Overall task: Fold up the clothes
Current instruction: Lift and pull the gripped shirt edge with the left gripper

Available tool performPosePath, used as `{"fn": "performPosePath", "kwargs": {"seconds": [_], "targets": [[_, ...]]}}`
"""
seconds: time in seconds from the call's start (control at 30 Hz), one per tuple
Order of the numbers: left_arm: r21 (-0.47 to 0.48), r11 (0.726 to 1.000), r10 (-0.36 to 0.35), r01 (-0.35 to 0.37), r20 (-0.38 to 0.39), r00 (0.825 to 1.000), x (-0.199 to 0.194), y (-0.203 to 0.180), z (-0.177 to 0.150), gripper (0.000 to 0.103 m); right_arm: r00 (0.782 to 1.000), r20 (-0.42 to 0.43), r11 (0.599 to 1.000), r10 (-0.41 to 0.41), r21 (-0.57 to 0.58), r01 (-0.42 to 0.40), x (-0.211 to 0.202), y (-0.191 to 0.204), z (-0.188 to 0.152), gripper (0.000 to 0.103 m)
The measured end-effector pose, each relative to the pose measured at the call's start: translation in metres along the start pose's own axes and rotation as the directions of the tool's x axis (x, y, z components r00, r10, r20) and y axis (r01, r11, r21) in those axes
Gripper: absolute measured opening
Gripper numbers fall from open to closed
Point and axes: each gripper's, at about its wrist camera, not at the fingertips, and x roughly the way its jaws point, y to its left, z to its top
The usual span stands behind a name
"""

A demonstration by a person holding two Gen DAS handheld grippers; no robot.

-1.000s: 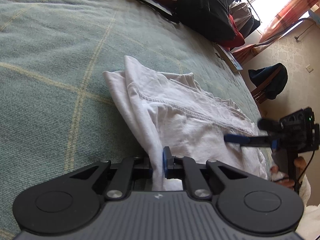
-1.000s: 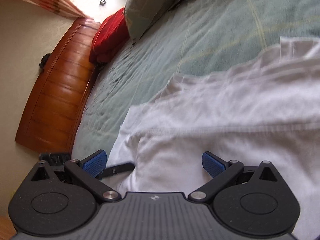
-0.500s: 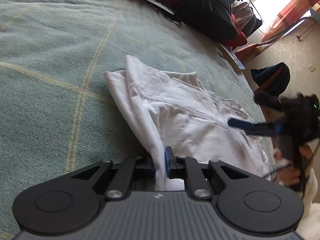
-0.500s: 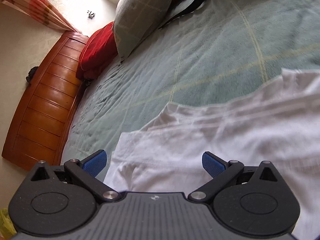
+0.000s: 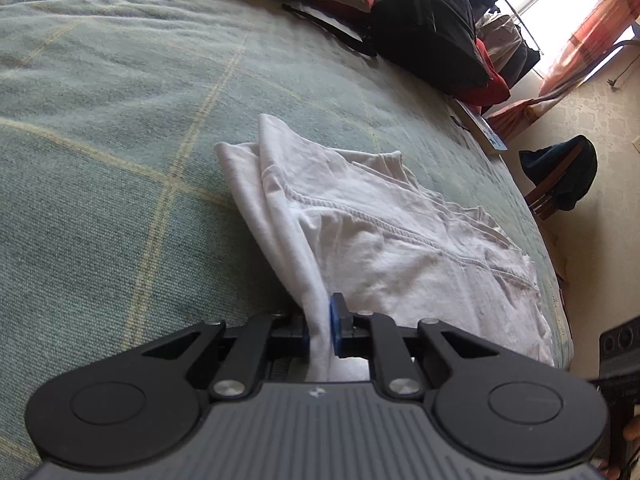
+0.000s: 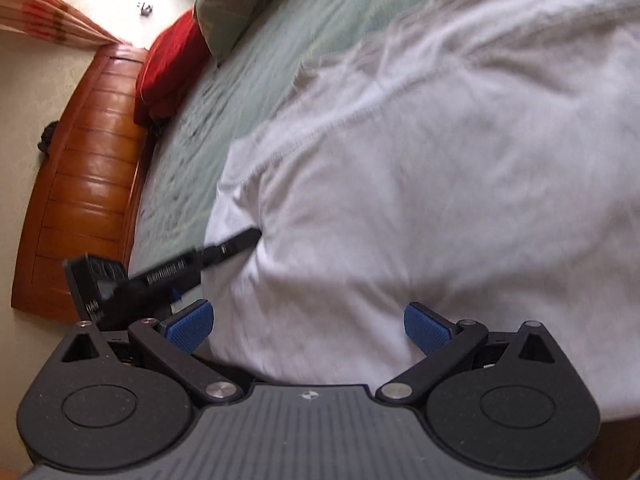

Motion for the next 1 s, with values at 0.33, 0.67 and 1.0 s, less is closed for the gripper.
{"fn": "performPosePath", "kwargs": {"seconds": [0.33, 0.67, 1.0], "targets": [[0.043, 0.994, 0.098, -0.098, -0.002, 0.995, -0.010, -0.030, 0.005, 0.007, 0.995, 0.094, 0.999, 0.039, -0.010, -0.038, -0.041, -0.012, 0.002, 0.103], [0.136, 0.987, 0.085, -0.085, 0.008, 0.996, -0.036, -0.096, 0.012, 0.006, 0.980, 0.182, 0.996, 0.078, -0.066, -0.067, -0.085, -0.038, 0.016, 0.103], [0.235, 0.971, 0.042, -0.029, -0.052, 0.998, -0.015, -0.175, 0.014, 0.006, 0.961, 0.249, 0.988, 0.124, -0.120, -0.096, -0.119, -0.064, 0.011, 0.103]]}}
